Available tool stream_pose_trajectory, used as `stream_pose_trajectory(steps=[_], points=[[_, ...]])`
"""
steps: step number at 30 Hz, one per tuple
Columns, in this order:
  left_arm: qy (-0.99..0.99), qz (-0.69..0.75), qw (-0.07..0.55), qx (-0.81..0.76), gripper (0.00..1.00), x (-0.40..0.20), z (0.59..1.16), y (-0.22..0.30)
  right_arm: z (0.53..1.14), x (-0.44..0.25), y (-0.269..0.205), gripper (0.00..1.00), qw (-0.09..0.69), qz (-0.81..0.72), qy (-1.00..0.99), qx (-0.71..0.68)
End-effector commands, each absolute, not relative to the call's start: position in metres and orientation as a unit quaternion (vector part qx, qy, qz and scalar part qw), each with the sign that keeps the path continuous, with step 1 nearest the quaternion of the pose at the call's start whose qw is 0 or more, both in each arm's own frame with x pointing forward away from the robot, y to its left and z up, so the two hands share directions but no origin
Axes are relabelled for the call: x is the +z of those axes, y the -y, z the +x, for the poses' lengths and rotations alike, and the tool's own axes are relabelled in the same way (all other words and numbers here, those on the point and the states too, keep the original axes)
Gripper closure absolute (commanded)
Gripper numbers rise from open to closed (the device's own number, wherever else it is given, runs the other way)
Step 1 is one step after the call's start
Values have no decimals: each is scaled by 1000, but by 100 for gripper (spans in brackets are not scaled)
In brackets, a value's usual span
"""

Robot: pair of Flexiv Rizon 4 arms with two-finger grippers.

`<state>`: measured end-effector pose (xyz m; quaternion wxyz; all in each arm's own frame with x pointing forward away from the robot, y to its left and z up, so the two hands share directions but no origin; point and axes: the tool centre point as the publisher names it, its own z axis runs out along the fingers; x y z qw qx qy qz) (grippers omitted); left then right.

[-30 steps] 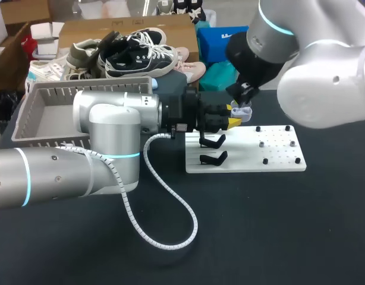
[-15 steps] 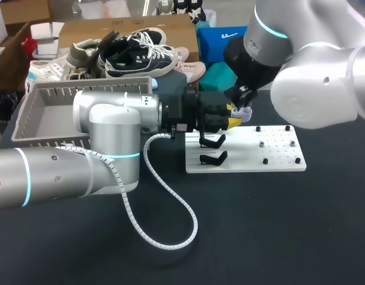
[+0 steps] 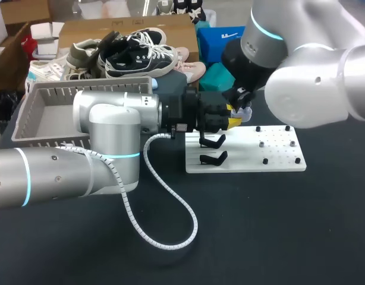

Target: Pick up each earbud case from the left stands, insert the matching earbuds, close the lid, and place the case in the box.

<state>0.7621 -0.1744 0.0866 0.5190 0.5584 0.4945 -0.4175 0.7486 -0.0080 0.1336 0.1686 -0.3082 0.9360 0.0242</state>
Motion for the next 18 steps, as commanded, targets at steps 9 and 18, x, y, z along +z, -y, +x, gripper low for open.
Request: stream_pose_trajectory(steps=[9, 18], points=[[-494, 558, 520, -418, 100, 86, 763, 175, 751, 132, 9, 100, 168, -307, -936, 26], [-494, 558, 520, -418, 100, 86, 763, 175, 753, 129, 8, 100, 164, -310, -936, 24]])
